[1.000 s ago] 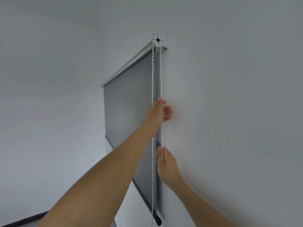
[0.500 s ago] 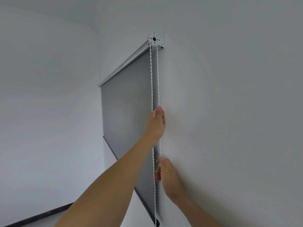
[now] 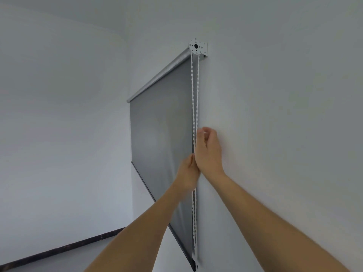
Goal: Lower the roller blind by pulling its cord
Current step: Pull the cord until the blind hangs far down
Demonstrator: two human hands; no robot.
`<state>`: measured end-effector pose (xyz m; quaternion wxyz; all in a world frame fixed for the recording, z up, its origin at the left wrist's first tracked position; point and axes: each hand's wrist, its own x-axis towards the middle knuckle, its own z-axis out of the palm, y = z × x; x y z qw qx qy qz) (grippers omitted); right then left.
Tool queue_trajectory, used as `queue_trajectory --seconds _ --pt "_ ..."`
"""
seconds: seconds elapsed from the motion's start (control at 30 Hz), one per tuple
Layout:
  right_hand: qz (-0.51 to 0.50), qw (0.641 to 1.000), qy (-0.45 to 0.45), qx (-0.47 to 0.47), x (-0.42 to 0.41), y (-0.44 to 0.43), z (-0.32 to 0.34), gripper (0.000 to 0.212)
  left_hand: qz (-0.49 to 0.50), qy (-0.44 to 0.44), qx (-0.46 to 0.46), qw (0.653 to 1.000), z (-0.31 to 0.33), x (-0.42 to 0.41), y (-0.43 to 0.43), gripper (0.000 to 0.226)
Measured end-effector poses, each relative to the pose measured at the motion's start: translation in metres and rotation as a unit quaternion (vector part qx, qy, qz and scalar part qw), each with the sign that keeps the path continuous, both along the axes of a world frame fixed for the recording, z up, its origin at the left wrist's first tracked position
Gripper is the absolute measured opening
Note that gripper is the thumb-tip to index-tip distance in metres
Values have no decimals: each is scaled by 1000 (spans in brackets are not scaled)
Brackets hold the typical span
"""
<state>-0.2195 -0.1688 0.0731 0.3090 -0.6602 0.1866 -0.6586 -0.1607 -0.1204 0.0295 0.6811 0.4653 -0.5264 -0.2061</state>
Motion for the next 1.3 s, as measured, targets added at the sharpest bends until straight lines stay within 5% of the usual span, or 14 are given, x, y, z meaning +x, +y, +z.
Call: queue_trajectory --seconds 0.27,0.37,0.57,0.7,1.07,1.3 --pt "64 997 -17 41 10 -12 73 22 22 -104 59 993 -42 -9 15 42" --pt "68 996 -7 59 13 -18 79 30 7 -125 68 990 -46 -7 15 43" --pt "18 1000 22 3 11 -24 71 41 -65 -55 146 986 -41 6 6 55" --pt "11 999 37 -10 5 -26 59 39 -22 35 101 994 -11 14 -4 60" --pt "33 996 85 3 -1 -18 -15 41 66 9 -30 997 117 -2 -15 50" --pt "25 991 128 30 -2 -15 -72 40 57 31 -26 998 100 -23 -20 36"
